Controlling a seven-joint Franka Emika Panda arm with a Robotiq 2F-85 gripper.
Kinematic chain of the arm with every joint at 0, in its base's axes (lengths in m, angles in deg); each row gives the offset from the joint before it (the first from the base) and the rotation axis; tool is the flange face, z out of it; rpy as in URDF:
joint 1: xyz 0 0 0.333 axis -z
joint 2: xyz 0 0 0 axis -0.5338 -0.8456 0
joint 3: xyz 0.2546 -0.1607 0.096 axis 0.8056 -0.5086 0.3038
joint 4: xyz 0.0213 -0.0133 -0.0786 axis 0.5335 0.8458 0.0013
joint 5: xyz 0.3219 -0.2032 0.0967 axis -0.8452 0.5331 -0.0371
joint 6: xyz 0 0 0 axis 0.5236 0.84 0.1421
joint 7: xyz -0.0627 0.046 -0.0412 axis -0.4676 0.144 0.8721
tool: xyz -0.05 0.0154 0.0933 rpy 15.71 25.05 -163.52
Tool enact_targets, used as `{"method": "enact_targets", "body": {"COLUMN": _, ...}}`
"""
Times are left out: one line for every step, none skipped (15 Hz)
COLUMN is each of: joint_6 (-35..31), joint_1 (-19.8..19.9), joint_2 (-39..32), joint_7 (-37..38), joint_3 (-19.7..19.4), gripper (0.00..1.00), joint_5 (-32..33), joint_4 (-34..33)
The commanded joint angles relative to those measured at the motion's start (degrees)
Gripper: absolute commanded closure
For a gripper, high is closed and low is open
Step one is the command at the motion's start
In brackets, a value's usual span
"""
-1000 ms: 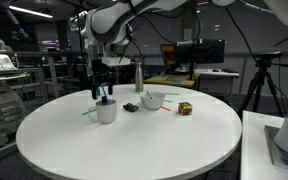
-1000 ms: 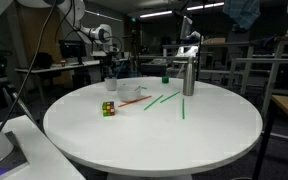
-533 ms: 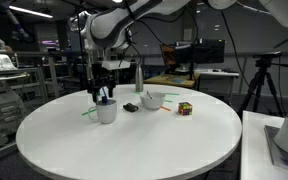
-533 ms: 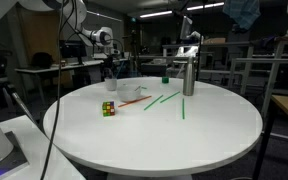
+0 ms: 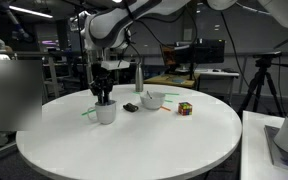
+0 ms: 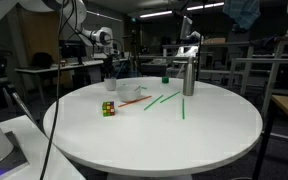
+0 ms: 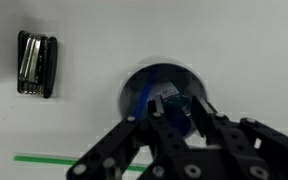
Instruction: Remove the bottle from the mug and put it on the table
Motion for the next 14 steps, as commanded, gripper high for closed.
{"method": "enact_targets", "body": {"joint_6": 3.7, "joint_1": -1.0, "joint_2": -1.8, "joint_7": 0.3, "joint_3": -0.8, "gripper": 0.96, "joint_5": 0.0, "joint_4": -3.9}}
{"method": "enact_targets", "body": {"joint_6": 3.8, "joint_1": -1.1, "joint_2": -1.7, "joint_7": 0.4, "joint_3": -0.8, "gripper": 0.95, "joint_5": 0.1, "joint_4": -3.9}}
{"method": "enact_targets", "body": {"joint_6": 3.8, "joint_1": -1.2, "joint_2": -1.7, "joint_7": 0.3, "joint_3": -0.9, "gripper": 0.93, "joint_5": 0.3, "joint_4": -4.1}}
{"method": "enact_targets", "body": {"joint_6": 3.8, "joint_1": -1.4, "joint_2": -1.6, "joint_7": 0.4, "joint_3": -1.0, "gripper": 0.93, "joint_5": 0.5, "joint_4": -4.1}}
{"method": "enact_targets", "body": {"joint_6": 3.8, "joint_1": -1.6, "joint_2": -1.5, "joint_7": 0.4, "joint_3": -1.0, "gripper": 0.93, "joint_5": 0.6, "joint_4": -4.1}}
{"method": "enact_targets", "body": {"joint_6": 3.8, "joint_1": -1.6, "joint_2": -1.4, "joint_7": 0.4, "joint_3": -1.0, "gripper": 0.93, "joint_5": 0.7, "joint_4": -4.2}}
{"method": "enact_targets", "body": {"joint_6": 3.7, "joint_1": -1.7, "joint_2": -1.2, "joint_7": 0.5, "joint_3": -1.0, "gripper": 0.93, "joint_5": 0.7, "joint_4": -4.1}}
{"method": "enact_targets", "body": {"joint_6": 3.7, "joint_1": -1.9, "joint_2": -1.1, "joint_7": 0.5, "joint_3": -1.1, "gripper": 0.93, "joint_5": 1.0, "joint_4": -4.1}}
{"method": "enact_targets", "body": {"joint_6": 3.5, "joint_1": -2.1, "joint_2": -0.7, "joint_7": 0.7, "joint_3": -1.3, "gripper": 0.93, "joint_5": 1.2, "joint_4": -4.1}}
{"method": "enact_targets", "body": {"joint_6": 3.4, "joint_1": -2.4, "joint_2": -0.1, "joint_7": 1.1, "joint_3": -1.7, "gripper": 0.93, "joint_5": 1.7, "joint_4": -4.0}}
{"method": "enact_targets", "body": {"joint_6": 3.2, "joint_1": -2.5, "joint_2": 0.3, "joint_7": 1.2, "joint_3": -2.0, "gripper": 0.93, "joint_5": 2.1, "joint_4": -4.0}}
{"method": "enact_targets", "body": {"joint_6": 3.1, "joint_1": -2.9, "joint_2": 1.0, "joint_7": 1.6, "joint_3": -2.5, "gripper": 0.93, "joint_5": 2.8, "joint_4": -4.0}}
{"method": "enact_targets", "body": {"joint_6": 3.1, "joint_1": -3.2, "joint_2": 1.6, "joint_7": 2.0, "joint_3": -3.0, "gripper": 0.93, "joint_5": 3.7, "joint_4": -4.3}}
{"method": "enact_targets", "body": {"joint_6": 3.2, "joint_1": -3.5, "joint_2": 2.1, "joint_7": 2.3, "joint_3": -3.5, "gripper": 0.93, "joint_5": 4.5, "joint_4": -4.5}}
